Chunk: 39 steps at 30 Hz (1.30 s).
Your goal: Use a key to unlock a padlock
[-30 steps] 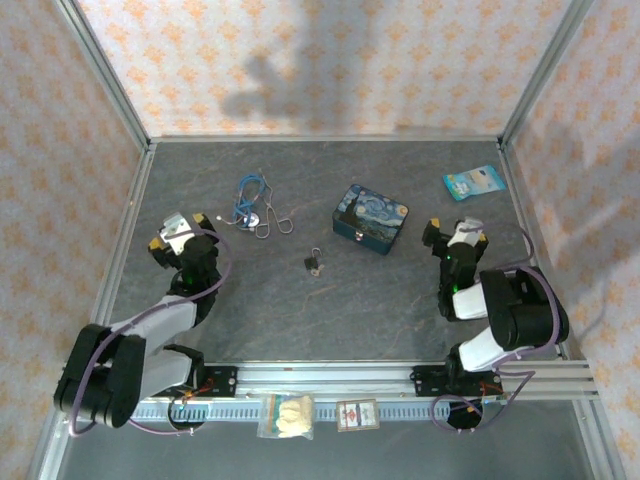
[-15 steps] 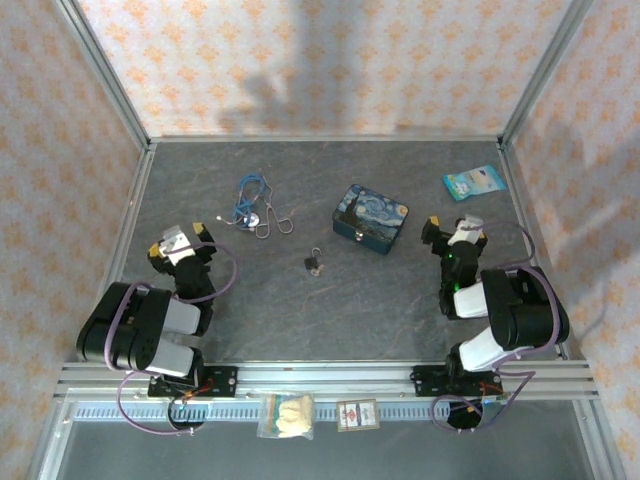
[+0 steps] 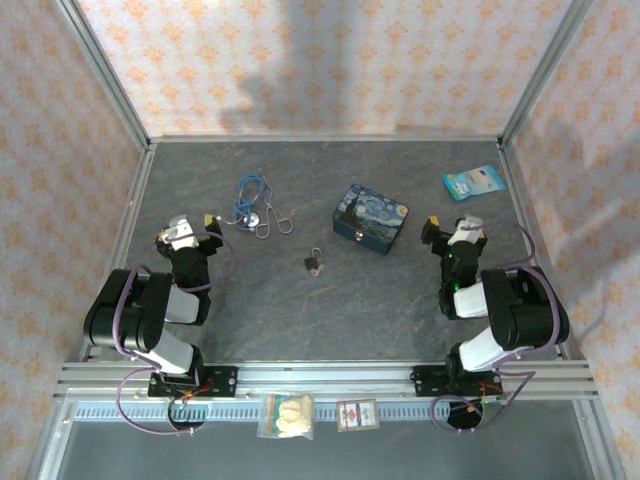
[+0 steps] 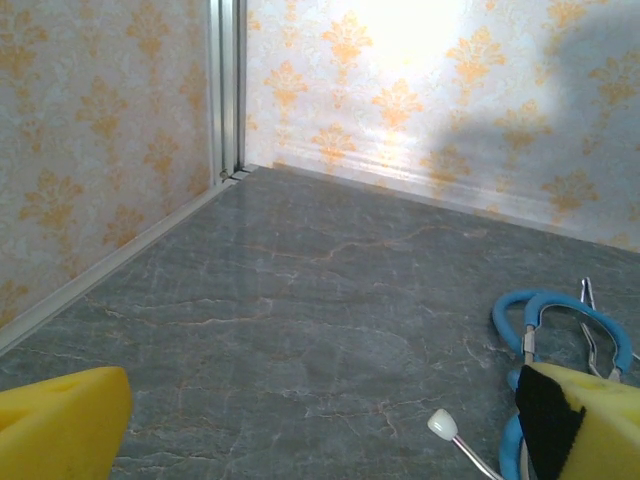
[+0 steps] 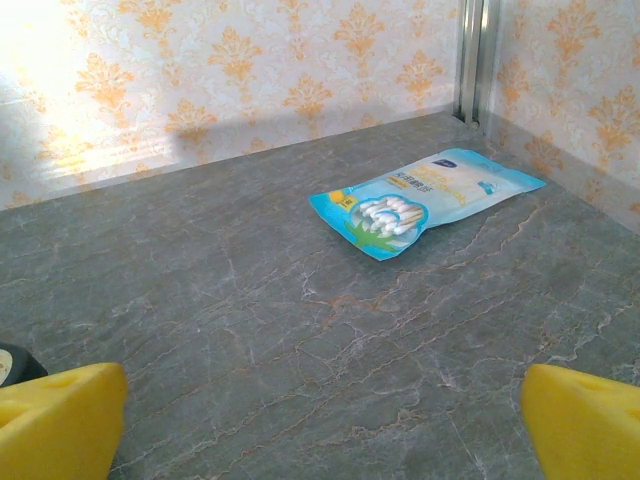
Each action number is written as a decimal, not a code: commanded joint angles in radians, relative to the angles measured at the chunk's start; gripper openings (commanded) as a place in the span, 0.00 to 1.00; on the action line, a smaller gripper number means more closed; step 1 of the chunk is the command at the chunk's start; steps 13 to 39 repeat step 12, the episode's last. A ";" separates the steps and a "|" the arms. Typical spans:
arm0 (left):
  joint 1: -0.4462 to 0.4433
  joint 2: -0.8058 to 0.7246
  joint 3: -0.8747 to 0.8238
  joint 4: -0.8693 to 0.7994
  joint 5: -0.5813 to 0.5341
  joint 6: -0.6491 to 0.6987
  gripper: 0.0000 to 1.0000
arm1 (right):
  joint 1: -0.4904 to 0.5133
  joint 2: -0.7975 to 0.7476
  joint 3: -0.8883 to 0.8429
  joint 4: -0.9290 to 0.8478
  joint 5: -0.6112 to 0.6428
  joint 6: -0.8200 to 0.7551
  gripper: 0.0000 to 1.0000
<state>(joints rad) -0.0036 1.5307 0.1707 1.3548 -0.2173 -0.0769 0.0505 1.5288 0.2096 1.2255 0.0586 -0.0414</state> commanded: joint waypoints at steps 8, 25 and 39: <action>0.004 0.004 0.012 0.026 0.024 0.011 0.99 | -0.005 -0.009 0.022 0.008 -0.003 0.011 1.00; 0.004 0.003 0.013 0.025 0.024 0.009 0.99 | -0.005 -0.012 0.013 0.020 0.000 0.010 1.00; 0.004 0.003 0.013 0.025 0.024 0.009 0.99 | -0.005 -0.012 0.013 0.020 0.000 0.010 1.00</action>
